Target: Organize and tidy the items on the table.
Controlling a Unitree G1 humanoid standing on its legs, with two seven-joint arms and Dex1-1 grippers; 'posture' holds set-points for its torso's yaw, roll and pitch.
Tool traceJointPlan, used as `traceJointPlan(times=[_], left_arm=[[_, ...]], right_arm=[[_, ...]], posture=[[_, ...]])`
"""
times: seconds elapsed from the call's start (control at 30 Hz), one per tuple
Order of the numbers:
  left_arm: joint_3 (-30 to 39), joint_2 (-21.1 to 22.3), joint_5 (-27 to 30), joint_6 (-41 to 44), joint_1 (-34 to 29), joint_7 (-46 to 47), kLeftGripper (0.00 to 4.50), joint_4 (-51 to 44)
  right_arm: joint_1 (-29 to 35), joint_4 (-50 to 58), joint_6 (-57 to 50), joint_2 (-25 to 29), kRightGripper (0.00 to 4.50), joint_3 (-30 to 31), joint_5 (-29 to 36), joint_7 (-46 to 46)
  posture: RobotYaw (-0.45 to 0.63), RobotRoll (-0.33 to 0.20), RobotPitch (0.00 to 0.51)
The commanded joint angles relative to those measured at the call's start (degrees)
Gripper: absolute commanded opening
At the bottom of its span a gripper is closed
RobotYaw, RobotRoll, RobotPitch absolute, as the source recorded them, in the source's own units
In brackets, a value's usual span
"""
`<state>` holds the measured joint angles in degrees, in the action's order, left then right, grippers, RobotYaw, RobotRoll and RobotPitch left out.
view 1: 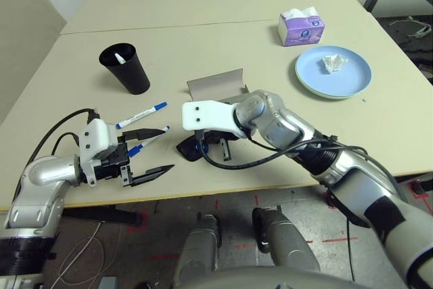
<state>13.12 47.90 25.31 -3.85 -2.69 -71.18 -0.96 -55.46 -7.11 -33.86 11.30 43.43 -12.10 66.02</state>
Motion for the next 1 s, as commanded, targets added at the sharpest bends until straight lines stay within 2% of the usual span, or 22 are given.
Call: traceJointPlan(times=[0.03,0.27,0.8,1.0], left_arm=[[-0.79,-0.09,-0.69,0.12,-0.52,-0.23,4.50,0.70],[-0.94,-0.24,-0.87,0.11,-0.86,-0.14,4.50,0.71],[-0.76,-1.14,-0.86,0.29,-2.64,1.04,4.50,-1.29],[-0.66,-1.19,-1.03,0.14,-2.77,1.09,4.50,-1.17]], right_arm=[[-1.58,1.50,-0.06,0.13,2.02,-0.56,-0.09,0.63],[-2.90,0.37,2.10,-0.11,4.49,0.29,-0.40,0.62],[-1.63,-4.32,13.39,2.02,4.49,2.74,-5.59,1.38],[-1.76,-4.51,14.24,0.64,4.49,1.89,-6.03,1.85]], posture=[[-0.09,0.000,0.182],[-0.09,0.000,0.181],[-0.07,0.000,0.186],[-0.07,0.000,0.185]])
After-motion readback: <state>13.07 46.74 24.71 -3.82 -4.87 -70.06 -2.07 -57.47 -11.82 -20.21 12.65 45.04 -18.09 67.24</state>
